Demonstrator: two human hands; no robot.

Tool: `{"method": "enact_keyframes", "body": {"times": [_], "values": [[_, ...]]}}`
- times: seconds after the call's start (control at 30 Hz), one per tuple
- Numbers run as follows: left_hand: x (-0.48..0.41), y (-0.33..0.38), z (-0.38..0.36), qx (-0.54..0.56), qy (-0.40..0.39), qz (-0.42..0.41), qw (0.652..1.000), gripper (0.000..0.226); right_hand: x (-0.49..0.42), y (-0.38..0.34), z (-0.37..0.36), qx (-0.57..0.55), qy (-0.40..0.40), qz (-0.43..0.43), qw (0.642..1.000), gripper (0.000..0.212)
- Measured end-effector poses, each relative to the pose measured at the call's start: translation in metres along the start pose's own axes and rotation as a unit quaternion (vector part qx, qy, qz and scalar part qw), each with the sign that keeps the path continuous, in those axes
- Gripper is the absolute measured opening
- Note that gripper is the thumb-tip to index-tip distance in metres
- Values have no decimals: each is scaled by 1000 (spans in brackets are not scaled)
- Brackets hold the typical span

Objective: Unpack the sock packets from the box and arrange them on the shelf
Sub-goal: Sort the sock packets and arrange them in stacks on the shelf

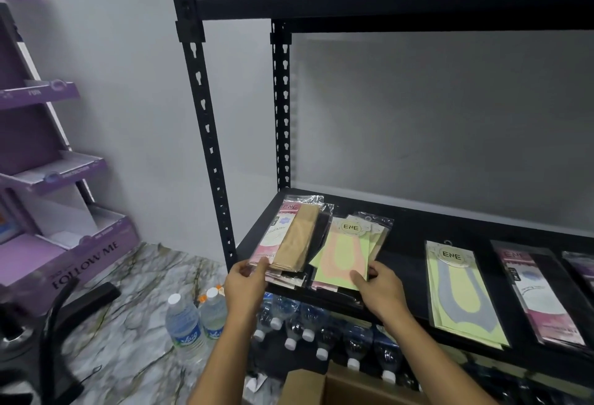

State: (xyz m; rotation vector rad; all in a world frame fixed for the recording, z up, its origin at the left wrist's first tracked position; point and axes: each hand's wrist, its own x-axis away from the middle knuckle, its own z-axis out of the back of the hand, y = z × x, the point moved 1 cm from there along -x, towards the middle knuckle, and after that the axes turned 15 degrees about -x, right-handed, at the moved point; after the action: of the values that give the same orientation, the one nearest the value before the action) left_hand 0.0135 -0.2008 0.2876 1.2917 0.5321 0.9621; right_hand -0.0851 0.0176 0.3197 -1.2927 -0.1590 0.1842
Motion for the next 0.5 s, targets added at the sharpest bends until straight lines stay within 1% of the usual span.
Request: {"method": "enact_keyframes", "body": {"times": [0.2,0.3,0.4,0.5], "values": [[-6,-1,10,4,18,6,1000,36,-4,-4,-16,8,-21,6,1000,31],[-9,-3,15,8,32,11,999,38,-6,-7,-24,14,-32,10,999,31],[-11,-5,18,5,48,16,999,41,-9,-11,-33,9,-32,8,999,30],[-6,1,22,-5,73,18,997,37,-10,-12,-36,-3,-22,3,1000,33]]}}
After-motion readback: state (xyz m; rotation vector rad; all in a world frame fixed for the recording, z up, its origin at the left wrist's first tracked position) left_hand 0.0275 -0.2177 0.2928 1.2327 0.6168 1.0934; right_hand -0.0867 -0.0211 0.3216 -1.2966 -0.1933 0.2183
